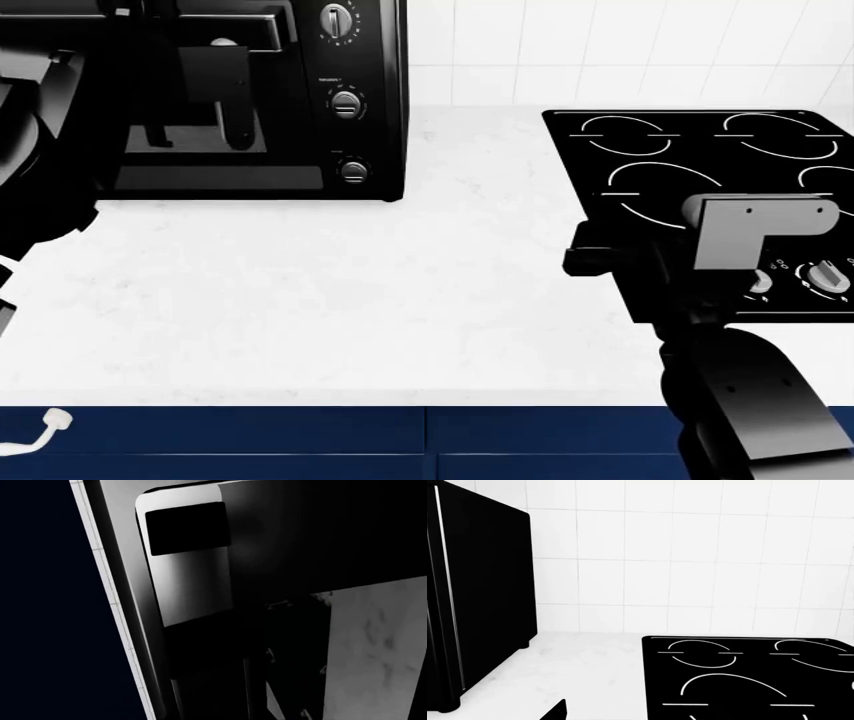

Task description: Open the toaster oven door.

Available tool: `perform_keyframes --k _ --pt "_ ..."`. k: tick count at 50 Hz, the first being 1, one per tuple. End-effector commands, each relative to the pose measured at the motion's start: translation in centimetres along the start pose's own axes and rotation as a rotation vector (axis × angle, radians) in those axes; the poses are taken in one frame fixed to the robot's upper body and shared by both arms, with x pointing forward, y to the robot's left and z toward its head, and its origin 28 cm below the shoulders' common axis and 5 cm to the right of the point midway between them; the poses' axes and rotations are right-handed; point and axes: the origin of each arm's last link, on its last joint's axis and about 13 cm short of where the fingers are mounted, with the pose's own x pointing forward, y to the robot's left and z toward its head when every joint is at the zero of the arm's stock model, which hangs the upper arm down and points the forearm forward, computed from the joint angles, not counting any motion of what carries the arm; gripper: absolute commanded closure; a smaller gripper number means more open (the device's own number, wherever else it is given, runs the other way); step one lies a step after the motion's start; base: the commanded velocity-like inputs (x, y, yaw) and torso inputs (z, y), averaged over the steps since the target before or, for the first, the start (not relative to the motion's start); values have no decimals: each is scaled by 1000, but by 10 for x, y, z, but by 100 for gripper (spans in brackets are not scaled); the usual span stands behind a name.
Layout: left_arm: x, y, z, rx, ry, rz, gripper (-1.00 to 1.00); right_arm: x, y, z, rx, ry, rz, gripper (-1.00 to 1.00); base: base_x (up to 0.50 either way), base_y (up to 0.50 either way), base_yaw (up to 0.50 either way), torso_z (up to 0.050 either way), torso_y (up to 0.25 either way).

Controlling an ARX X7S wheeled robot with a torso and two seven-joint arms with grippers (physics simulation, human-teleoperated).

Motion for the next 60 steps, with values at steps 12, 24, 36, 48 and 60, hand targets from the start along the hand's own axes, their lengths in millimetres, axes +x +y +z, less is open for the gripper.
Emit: perform_keyframes --k 12,24,36,48,60 --pt "-19 -22 -2 43 -114 -18 100 -1 -1 1 0 -4 -6 -100 0 0 0 0 0" --pt "-36 -29 -5 63 -167 -19 100 -1 1 3 1 -6 1 -100 0 0 0 0 0" --pt "-59 -41 -6 62 -199 -52 100 0 2 6 0 -12 9 -100 0 0 0 0 0" --pt "-85 -48 -5 47 -206 -86 100 -1 3 6 2 -17 13 -100 0 0 -2 0 0" --pt "-100 -64 -6 52 -211 -128 100 -1 3 6 3 -17 11 -100 0 0 -3 0 0"
